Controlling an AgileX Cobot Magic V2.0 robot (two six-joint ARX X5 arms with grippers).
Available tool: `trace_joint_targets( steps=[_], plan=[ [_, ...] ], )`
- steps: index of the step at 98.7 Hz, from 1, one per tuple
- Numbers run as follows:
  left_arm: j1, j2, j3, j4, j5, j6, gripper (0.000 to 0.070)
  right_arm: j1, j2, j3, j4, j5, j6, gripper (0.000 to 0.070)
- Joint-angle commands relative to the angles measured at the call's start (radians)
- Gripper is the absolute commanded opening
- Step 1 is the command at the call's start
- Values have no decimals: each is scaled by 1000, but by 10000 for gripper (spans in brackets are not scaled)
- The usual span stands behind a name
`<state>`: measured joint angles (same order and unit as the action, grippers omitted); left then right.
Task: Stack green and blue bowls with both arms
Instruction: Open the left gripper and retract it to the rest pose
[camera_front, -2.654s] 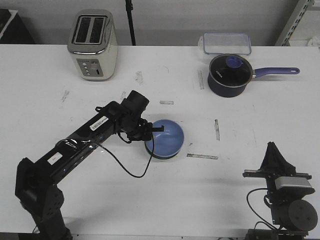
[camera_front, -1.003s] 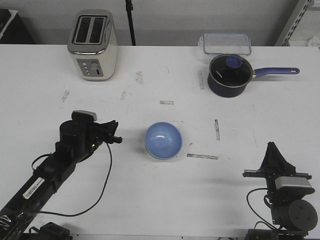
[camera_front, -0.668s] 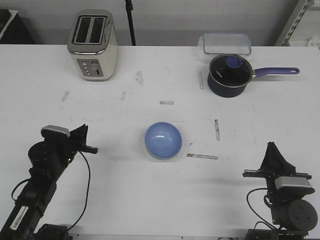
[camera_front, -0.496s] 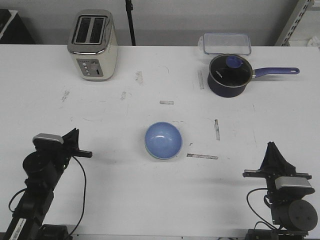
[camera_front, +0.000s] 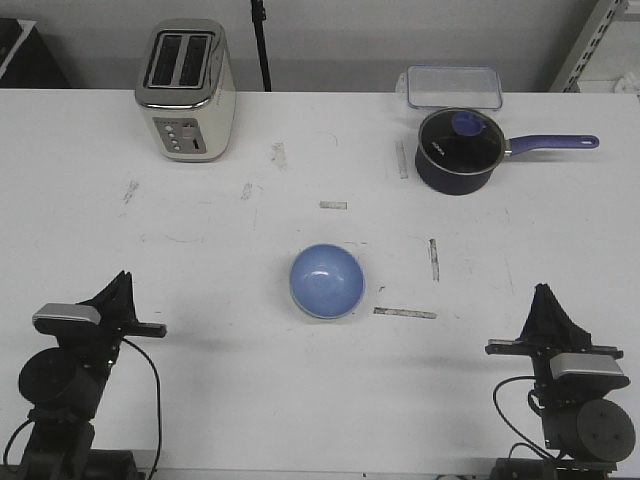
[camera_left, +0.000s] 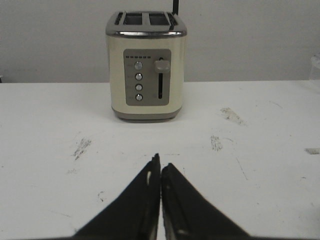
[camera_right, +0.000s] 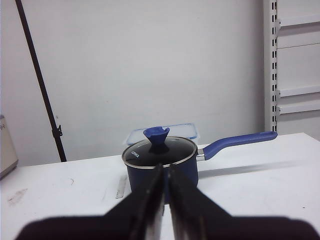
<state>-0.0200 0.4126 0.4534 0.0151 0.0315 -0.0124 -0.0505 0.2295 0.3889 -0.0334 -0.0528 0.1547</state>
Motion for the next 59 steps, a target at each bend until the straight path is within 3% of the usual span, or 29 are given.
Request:
trace_joint_targets(
  steps=[1,37,59],
  plan=[
    [0,-21,5,12,1,12,1,2,-2,3,11,0,5,7],
    [0,-133,-5,24,1,12,1,2,-2,3,11,0,5,7],
    [-18,-184,-146,209,-35,13,2,2,-2,3,11,0,5,7]
  ],
)
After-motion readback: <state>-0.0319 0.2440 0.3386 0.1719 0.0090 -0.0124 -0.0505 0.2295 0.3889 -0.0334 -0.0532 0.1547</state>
